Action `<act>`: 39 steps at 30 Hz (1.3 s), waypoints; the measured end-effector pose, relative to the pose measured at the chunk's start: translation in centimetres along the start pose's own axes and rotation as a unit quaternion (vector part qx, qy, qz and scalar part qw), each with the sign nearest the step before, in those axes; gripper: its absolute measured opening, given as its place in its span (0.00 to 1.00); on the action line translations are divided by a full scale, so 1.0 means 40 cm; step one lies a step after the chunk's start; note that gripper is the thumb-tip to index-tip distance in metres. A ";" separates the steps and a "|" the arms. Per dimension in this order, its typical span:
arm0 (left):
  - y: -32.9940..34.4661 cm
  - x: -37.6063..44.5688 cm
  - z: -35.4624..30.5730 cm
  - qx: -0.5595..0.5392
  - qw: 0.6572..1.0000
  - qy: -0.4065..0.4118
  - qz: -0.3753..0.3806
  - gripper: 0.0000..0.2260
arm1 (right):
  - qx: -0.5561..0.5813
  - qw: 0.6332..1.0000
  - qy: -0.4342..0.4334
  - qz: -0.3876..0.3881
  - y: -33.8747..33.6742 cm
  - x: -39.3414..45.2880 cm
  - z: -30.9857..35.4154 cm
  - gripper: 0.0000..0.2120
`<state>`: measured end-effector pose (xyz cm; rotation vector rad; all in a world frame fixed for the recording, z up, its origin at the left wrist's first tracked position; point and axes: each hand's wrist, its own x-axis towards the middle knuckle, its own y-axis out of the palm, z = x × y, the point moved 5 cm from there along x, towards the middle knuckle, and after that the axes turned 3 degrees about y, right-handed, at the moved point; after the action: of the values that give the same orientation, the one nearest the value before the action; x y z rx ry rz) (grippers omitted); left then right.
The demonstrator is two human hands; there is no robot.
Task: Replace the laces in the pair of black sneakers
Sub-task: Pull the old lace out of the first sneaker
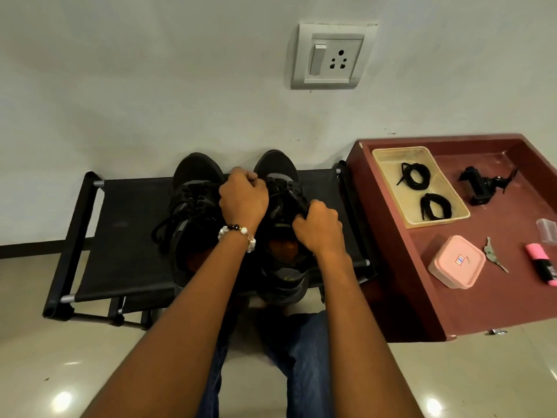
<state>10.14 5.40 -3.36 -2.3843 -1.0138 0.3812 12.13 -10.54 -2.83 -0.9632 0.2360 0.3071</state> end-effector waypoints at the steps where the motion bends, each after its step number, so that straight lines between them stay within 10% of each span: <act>1: 0.000 -0.005 -0.014 0.004 0.999 0.036 0.003 0.08 | 0.004 1.000 0.002 0.001 0.001 0.001 0.001 0.11; 7: 0.039 -0.042 -0.075 0.221 0.941 0.220 0.130 0.12 | 0.013 1.000 0.005 0.001 -0.001 0.000 -0.004 0.13; 16: 0.055 -0.090 -0.098 0.343 0.904 0.255 0.024 0.09 | 0.011 1.000 0.023 -0.003 0.005 -0.002 -0.002 0.13; 21: 0.002 -0.026 -0.044 -0.023 0.998 0.047 0.044 0.08 | 0.010 0.999 0.040 0.004 0.003 0.002 -0.006 0.15; 24: -0.046 -0.004 -0.035 -0.361 0.928 -0.075 0.044 0.06 | 0.015 0.999 0.043 0.005 0.004 0.002 -0.004 0.14; 28: -0.051 -0.010 -0.035 -0.485 0.866 -0.100 0.066 0.03 | 0.010 0.999 0.042 0.010 0.006 -0.001 -0.003 0.14; 33: -0.010 -0.024 -0.060 -0.123 0.978 0.127 0.111 0.04 | 0.005 0.999 0.046 0.013 0.005 0.000 -0.002 0.15; 39: 0.029 -0.054 -0.077 0.264 0.931 0.221 0.118 0.12 | 0.011 0.999 0.045 0.011 0.006 0.001 -0.003 0.16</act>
<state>10.72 2.07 -1.36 -1.9640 -0.3576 0.1568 12.07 -10.48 -3.10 -0.9551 0.3311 0.2817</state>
